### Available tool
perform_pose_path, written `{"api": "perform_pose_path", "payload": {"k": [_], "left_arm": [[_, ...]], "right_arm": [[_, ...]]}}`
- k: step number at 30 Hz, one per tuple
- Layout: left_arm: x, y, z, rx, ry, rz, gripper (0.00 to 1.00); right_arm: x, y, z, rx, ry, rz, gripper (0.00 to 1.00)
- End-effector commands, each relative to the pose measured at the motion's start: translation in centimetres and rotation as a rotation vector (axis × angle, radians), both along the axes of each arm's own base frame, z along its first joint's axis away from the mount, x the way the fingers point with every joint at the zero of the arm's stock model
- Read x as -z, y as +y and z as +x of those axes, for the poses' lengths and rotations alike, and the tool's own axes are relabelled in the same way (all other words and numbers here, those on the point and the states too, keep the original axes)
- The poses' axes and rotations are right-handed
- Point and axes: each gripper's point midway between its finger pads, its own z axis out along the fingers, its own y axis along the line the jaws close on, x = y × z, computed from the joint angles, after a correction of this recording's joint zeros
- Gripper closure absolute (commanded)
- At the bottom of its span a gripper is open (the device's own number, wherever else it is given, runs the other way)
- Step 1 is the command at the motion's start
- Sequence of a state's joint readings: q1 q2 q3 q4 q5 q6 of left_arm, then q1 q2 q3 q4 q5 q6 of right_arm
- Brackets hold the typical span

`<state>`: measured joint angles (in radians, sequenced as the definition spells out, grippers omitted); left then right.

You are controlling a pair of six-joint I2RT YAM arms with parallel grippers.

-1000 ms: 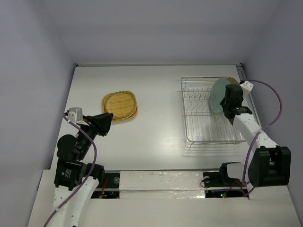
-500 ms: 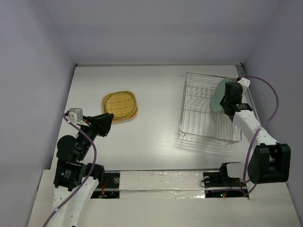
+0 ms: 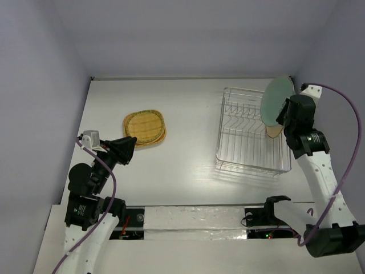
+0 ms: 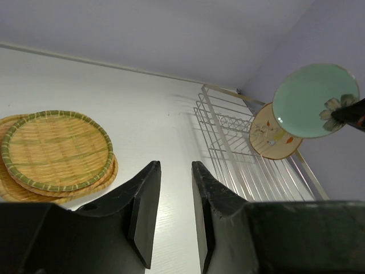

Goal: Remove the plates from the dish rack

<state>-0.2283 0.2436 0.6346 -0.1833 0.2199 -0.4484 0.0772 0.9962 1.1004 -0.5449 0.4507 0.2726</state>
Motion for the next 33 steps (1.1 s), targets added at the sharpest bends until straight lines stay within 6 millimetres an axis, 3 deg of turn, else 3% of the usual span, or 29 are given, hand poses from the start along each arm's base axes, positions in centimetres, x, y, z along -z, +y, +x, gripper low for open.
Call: {"api": "perform_pose_path", "payload": {"k": [1,4,6,9,10,13,15,18,20,21,28,33], "left_arm": [[-1.3,-0.1,-0.1,0.006,-0.052,-0.012,0.74],[-1.3,-0.1,0.0,0.006,-0.051,-0.010,0.74],[-1.3,-0.1,0.0,0.004,-0.049,-0.011,0.74],[-1.1,-0.1,0.1,0.003,-0.044,-0.010,0.74],[-1.1,-0.1,0.1,0.001,-0.043,-0.010,0.74],[-1.2,0.0,0.1,-0.002,-0.044,-0.011,0.74],[-1.2,0.0,0.1,-0.002,-0.046,-0.011,0.74],[-1.1,0.0,0.1,0.000,-0.041,-0.010,0.74],[-1.1,-0.1,0.1,0.001,-0.043,-0.009,0.74],[-1.1,-0.1,0.1,0.001,-0.041,-0.010,0.74],[-1.2,0.1,0.1,-0.005,-0.046,-0.010,0.74],[-1.1,0.1,0.2,-0.005,-0.044,-0.010,0.74]], "right_arm": [[-9.4,4.0,0.3,-0.157,-0.294,0.071,1.00],[-10.2,9.4,0.9,-0.342,-0.333,0.168,1.00],[-9.9,14.9,0.9,-0.523,-0.327,0.244,1.00],[-7.6,20.3,2.3,-0.640,-0.255,0.278,1.00],[-6.2,23.3,2.7,-0.702,-0.216,0.284,1.00],[-4.6,28.4,2.3,-0.855,-0.176,0.333,1.00],[-2.1,31.3,1.9,-0.958,-0.101,0.358,1.00],[0.9,33.8,1.3,-1.053,-0.009,0.363,1.00],[2.8,34.6,0.8,-1.086,0.049,0.357,1.00],[4.6,34.9,0.5,-1.106,0.106,0.349,1.00],[12.0,35.0,-1.4,-1.139,0.299,0.339,1.00],[15.4,34.6,-2.9,-1.143,0.375,0.342,1.00]]}}
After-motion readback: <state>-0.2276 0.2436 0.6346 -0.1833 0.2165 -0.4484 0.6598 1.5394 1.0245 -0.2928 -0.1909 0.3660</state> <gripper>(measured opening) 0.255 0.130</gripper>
